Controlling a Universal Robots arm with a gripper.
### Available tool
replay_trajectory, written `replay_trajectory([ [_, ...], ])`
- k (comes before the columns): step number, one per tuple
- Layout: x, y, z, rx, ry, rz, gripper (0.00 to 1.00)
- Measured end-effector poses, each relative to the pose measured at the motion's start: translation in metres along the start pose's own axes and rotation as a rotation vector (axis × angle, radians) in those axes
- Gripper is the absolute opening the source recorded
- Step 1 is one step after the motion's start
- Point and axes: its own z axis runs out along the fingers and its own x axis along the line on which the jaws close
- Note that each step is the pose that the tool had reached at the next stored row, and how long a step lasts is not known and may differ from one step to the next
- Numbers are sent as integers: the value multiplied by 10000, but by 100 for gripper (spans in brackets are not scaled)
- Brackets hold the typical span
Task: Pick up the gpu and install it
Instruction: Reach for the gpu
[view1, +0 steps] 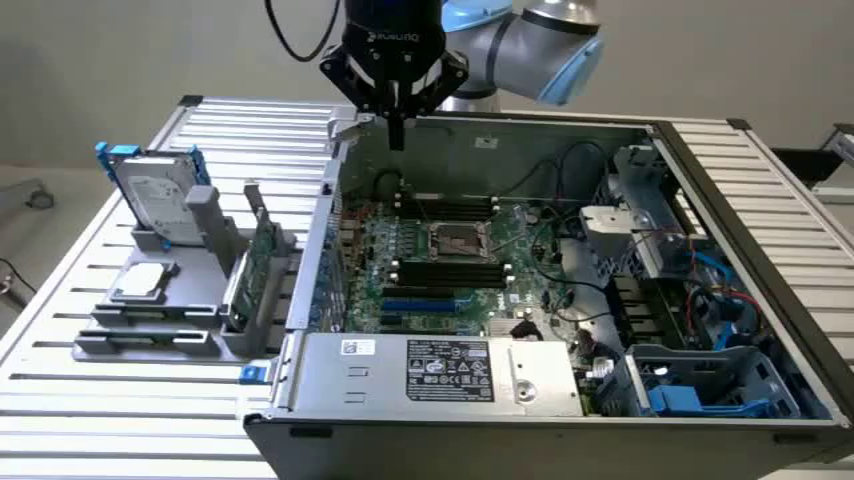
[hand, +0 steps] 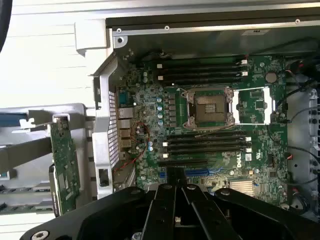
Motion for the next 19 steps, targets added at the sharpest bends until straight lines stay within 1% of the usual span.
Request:
replay_trajectory([
  [11,7,-1,0,-17,3,0,11],
  [12,32,-3,-1,-16,11,0,11],
  [14,125,-9,-1,-14,30,2,11],
  [19,349,-23,2,-14,34,3,11],
])
